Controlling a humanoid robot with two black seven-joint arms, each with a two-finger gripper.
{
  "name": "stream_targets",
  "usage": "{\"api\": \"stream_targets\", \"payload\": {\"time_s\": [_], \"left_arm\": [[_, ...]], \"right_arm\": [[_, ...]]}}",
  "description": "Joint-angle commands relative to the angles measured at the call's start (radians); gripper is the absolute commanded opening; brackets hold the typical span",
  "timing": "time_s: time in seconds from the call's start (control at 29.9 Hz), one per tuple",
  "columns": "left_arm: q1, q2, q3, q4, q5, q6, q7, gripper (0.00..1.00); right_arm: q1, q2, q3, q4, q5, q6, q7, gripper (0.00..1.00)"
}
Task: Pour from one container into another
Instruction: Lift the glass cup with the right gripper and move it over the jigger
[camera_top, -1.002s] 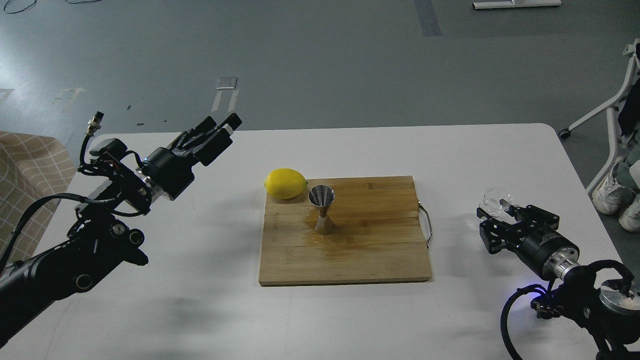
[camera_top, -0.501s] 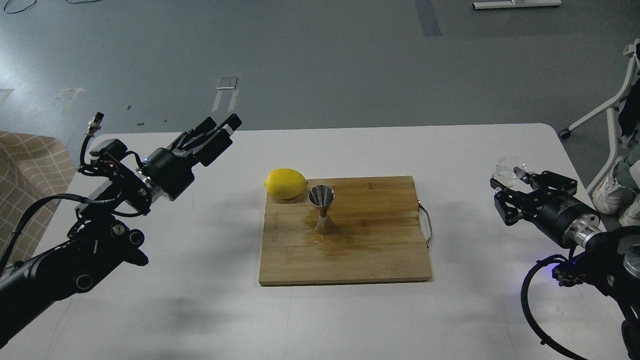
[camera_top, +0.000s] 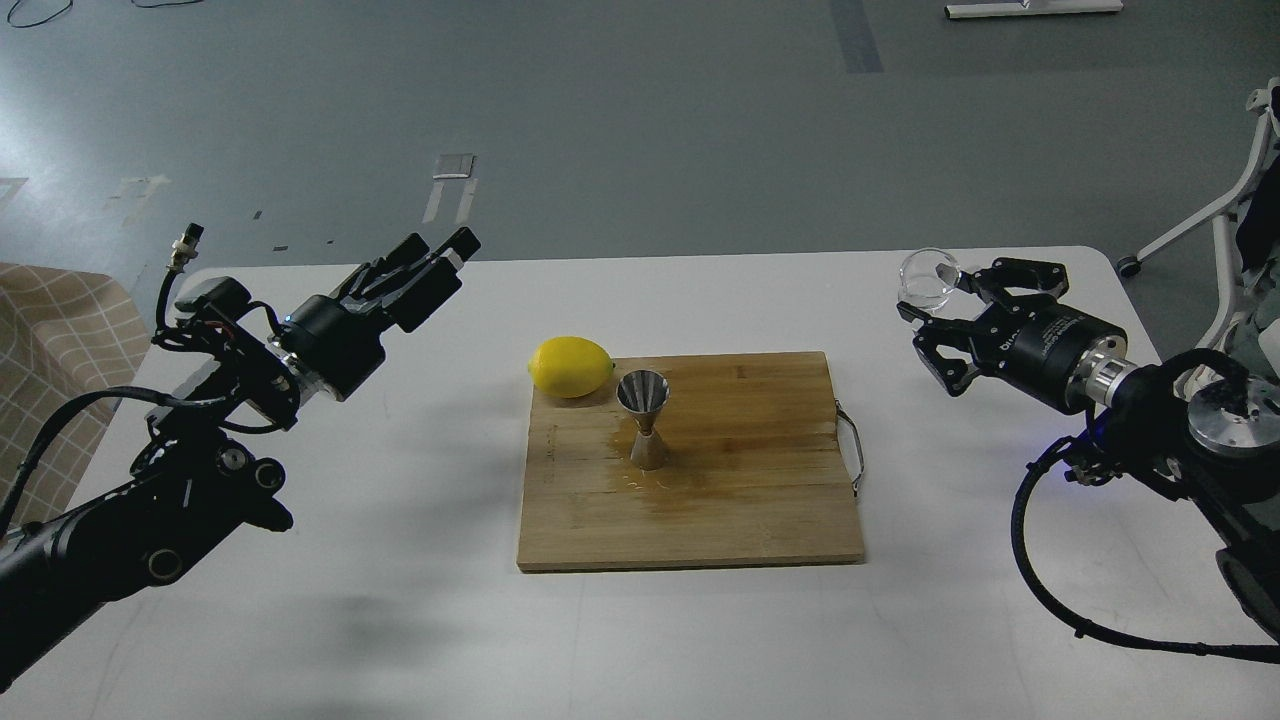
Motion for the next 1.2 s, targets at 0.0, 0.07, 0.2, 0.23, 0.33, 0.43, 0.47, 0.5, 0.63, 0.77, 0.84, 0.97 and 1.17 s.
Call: {"api": "stream_targets", "payload": {"time_s": [0.0, 0.07, 0.2, 0.23, 0.33, 0.43, 0.47, 0.5, 0.63, 0.77, 0.84, 0.97, 1.17], "left_arm": [[0.000, 0.000, 0.000, 0.000, 0.000, 0.000, 0.000, 0.98], [0.000, 0.000, 0.000, 0.000, 0.000, 0.000, 0.000, 0.98], [0.000, 0.000, 0.000, 0.000, 0.000, 0.000, 0.000, 0.98], [0.000, 0.000, 0.000, 0.000, 0.000, 0.000, 0.000, 0.98], [0.000, 0.000, -0.001, 0.000, 0.000, 0.000, 0.000, 0.98], [0.000, -0.002, -0.001, 0.000, 0.000, 0.000, 0.000, 0.98], [0.000, -0.002, -0.001, 0.000, 0.000, 0.000, 0.000, 0.98], [-0.002, -0.003, -0.001, 0.000, 0.000, 0.000, 0.000, 0.98], [-0.002, -0.005, -0.001, 0.002, 0.000, 0.000, 0.000, 0.98], [-0.005, -0.005, -0.001, 0.000, 0.000, 0.000, 0.000, 0.98], [-0.006, -0.006, -0.001, 0.000, 0.000, 0.000, 0.000, 0.98], [-0.008, -0.005, -0.001, 0.000, 0.000, 0.000, 0.000, 0.98], [-0.008, -0.006, -0.003, 0.000, 0.000, 0.000, 0.000, 0.98]], "right_arm": [[0.051, 0.018, -0.074, 0.014, 0.000, 0.001, 0.002, 0.24], [0.079, 0.025, -0.130, 0.017, 0.000, 0.004, 0.002, 0.24], [0.113, 0.025, -0.184, 0.015, -0.005, 0.010, 0.002, 0.24], [0.128, 0.025, -0.204, 0.012, -0.011, 0.013, 0.002, 0.24], [0.150, 0.034, -0.247, 0.015, -0.011, 0.014, 0.002, 0.24], [0.173, 0.070, -0.279, 0.012, -0.015, 0.016, 0.003, 0.24], [0.176, 0.075, -0.287, 0.012, -0.018, 0.016, 0.002, 0.24], [0.183, 0.078, -0.302, 0.011, -0.022, 0.016, 0.003, 0.24], [0.222, 0.106, -0.353, -0.003, -0.023, 0.016, 0.005, 0.24], [0.254, 0.153, -0.396, -0.043, -0.038, 0.016, 0.006, 0.24], [0.259, 0.170, -0.402, -0.051, -0.054, 0.014, 0.008, 0.24], [0.278, 0.213, -0.405, -0.072, -0.077, 0.010, 0.011, 0.24], [0.312, 0.218, -0.407, -0.080, -0.092, 0.010, 0.015, 0.24]]}}
